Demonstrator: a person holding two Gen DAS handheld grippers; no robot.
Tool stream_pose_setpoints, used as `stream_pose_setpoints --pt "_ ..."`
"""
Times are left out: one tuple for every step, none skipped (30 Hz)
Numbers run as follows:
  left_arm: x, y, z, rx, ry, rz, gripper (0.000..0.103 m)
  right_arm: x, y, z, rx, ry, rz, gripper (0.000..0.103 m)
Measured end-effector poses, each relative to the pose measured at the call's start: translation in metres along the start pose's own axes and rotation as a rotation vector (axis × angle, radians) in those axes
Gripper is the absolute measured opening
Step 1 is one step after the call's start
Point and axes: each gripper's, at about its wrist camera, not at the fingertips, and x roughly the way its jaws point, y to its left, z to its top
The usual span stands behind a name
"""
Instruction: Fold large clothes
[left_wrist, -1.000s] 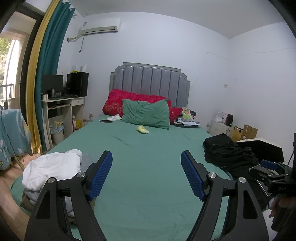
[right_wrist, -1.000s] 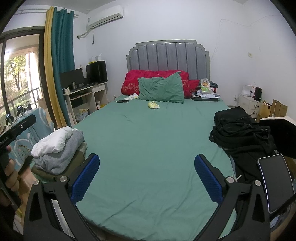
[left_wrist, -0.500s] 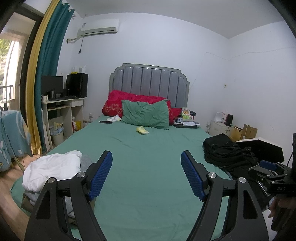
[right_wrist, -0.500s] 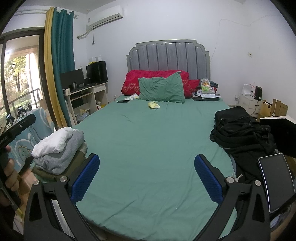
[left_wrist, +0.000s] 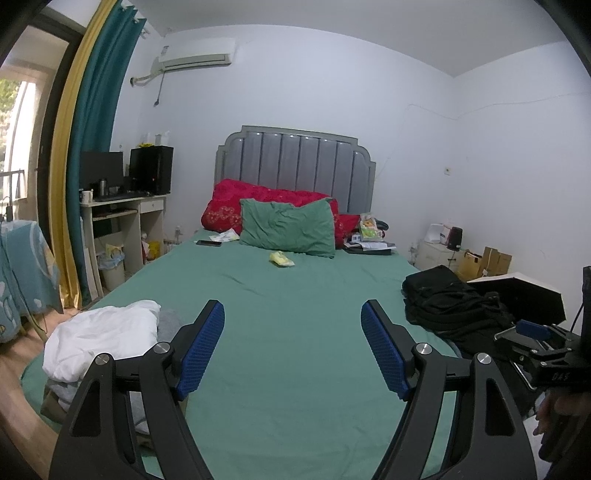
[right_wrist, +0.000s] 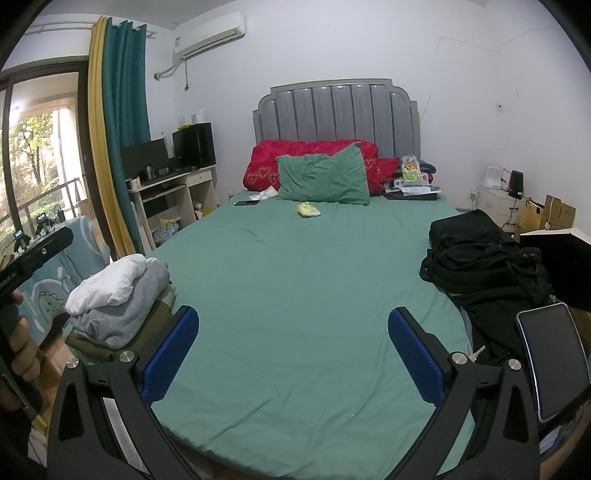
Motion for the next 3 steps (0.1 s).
stream_pose_setpoints --pt "0.0001 -0.0006 0.0002 0.001 0.001 -0.005 0.079 0.0000 0.0002 -0.0001 -0.001 0.000 0.000 0.101" --pt "0.0009 -0.0007 0.0004 0.004 0.001 -0.009 0.079 0.0001 0.0005 -0.0004 0.000 0.001 0.001 0.101" --pt "0.0018 -0.0021 0.0009 0.009 0.003 -0.010 0.079 0.0009 0.0003 -0.0004 0.001 0.003 0.003 0.101"
